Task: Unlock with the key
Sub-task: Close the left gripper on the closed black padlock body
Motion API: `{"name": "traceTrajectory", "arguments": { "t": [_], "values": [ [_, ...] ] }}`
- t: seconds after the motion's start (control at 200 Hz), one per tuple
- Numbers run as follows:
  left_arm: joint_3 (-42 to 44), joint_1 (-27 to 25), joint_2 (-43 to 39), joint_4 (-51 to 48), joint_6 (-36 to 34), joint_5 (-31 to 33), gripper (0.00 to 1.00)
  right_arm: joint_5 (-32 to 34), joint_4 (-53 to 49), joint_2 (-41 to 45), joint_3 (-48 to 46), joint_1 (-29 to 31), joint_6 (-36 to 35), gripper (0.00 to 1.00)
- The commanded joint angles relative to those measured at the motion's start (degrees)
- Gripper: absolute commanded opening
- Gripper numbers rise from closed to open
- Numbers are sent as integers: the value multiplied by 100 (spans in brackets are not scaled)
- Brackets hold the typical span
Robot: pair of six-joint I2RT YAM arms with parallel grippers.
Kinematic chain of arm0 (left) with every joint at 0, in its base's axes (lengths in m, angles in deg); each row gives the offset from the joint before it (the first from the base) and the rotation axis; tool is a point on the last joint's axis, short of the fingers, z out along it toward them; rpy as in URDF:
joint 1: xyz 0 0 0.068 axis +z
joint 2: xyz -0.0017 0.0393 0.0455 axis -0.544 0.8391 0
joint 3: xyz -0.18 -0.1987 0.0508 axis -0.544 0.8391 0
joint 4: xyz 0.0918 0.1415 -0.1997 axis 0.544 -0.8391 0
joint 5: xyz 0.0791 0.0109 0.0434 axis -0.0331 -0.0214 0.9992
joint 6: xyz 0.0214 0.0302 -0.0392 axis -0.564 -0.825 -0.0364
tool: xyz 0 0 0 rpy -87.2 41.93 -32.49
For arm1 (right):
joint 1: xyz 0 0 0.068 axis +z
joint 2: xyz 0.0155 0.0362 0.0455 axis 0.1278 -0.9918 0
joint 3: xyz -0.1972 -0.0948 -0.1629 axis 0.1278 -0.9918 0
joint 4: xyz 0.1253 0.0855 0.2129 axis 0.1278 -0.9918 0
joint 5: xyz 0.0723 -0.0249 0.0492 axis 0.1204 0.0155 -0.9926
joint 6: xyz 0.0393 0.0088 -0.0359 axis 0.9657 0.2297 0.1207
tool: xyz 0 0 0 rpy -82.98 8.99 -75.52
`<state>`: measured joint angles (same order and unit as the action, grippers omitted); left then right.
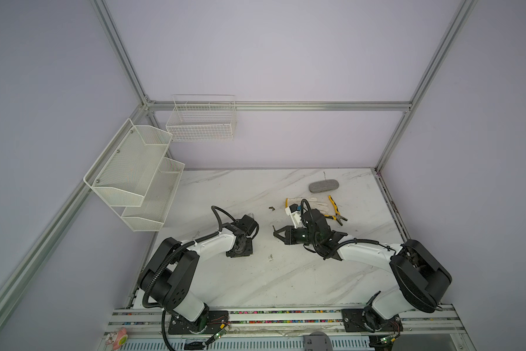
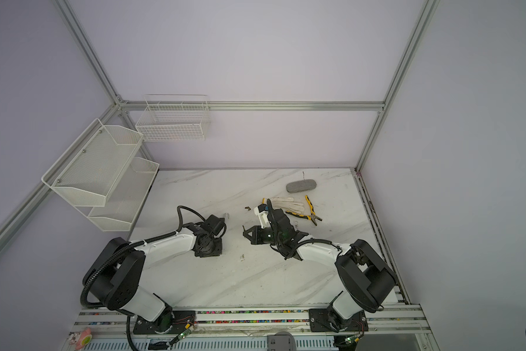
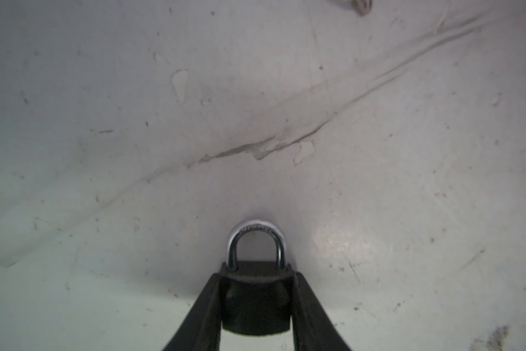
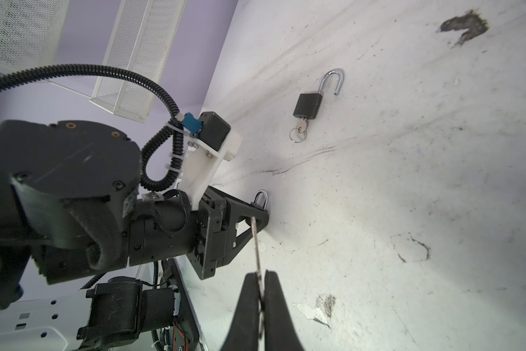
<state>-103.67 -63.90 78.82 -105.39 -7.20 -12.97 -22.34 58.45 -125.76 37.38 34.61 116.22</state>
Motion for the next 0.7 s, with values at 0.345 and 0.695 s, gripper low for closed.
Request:
{"name": "traceTrajectory", "arguments": {
  "t": [0.345,0.695],
  "values": [
    [75,-7,-229,39,132,-20,17,-22,326,99,-150,-3,261,0],
    [-243,-136,-1212,111,715,7,0,334,256,230,-275,-3,482,0]
  ]
}}
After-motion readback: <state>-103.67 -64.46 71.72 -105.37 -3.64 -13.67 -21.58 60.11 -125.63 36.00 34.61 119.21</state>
